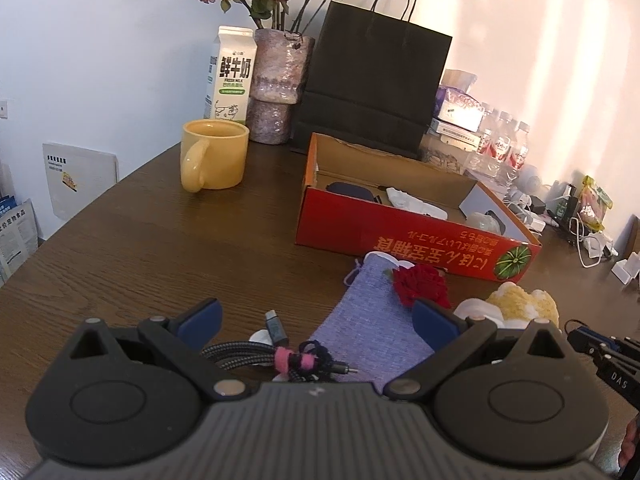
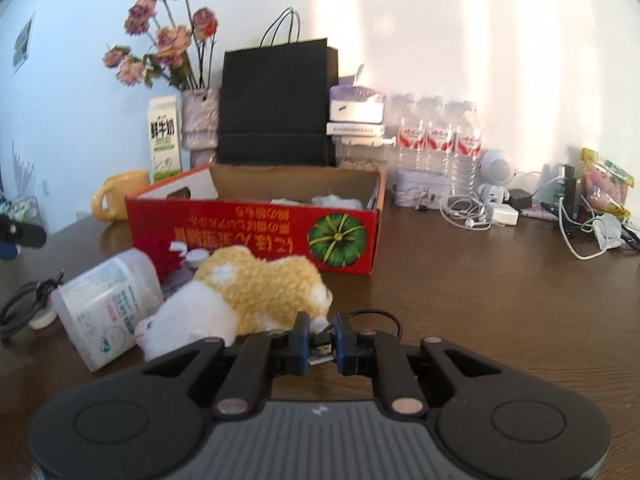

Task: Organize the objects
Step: 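Grasp the white plastic bottle with the left gripper while the right gripper holds the cable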

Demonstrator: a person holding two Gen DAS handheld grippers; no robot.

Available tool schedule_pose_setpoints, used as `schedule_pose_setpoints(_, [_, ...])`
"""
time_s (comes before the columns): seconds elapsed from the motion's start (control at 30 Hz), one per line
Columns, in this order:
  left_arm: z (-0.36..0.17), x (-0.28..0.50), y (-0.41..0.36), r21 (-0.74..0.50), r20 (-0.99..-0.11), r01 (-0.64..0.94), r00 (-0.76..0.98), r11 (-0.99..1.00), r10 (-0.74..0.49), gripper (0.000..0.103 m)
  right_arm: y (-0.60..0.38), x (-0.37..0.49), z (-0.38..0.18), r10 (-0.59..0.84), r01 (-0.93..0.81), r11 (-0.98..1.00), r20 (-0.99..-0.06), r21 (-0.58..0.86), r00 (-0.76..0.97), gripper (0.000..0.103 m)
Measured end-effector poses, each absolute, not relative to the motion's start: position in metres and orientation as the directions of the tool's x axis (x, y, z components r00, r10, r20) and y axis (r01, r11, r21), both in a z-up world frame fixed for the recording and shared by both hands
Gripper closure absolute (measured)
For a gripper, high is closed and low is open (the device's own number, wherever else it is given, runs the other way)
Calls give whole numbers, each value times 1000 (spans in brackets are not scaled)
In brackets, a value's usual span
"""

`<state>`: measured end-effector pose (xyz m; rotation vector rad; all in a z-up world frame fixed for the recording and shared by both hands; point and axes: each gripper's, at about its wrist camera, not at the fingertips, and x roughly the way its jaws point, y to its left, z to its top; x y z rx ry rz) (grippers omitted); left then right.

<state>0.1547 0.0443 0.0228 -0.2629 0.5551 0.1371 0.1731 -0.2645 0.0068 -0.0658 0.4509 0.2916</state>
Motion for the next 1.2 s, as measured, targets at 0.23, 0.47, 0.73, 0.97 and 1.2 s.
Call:
schedule_pose_setpoints(0.23, [25, 161, 25, -212, -533, -149, 846, 966, 14, 0, -271, 169, 17, 258, -281, 960, -410, 4, 875, 91])
schedule_pose_setpoints(0.47, [27, 170, -3, -205, -531, -91, 847, 975, -33, 0, -273, 166, 21, 265, -285, 958, -394, 9, 880, 91])
schedule_pose_setpoints(0.73, [20, 182, -32, -179, -548, -40, 834, 983, -66, 0, -276, 164, 27, 277, -288, 957, -370, 27, 887, 91])
schedule_pose_setpoints(0.97, [5, 192, -48, -138, -575, -33, 816, 990, -54, 0, -280, 166, 26, 288, -293, 955, -368, 44, 884, 91])
schedule_pose_setpoints(1.2, [-9, 200, -55, -119, -588, -28, 807, 993, -48, 12, -280, 167, 23, 302, -306, 951, -372, 51, 878, 91])
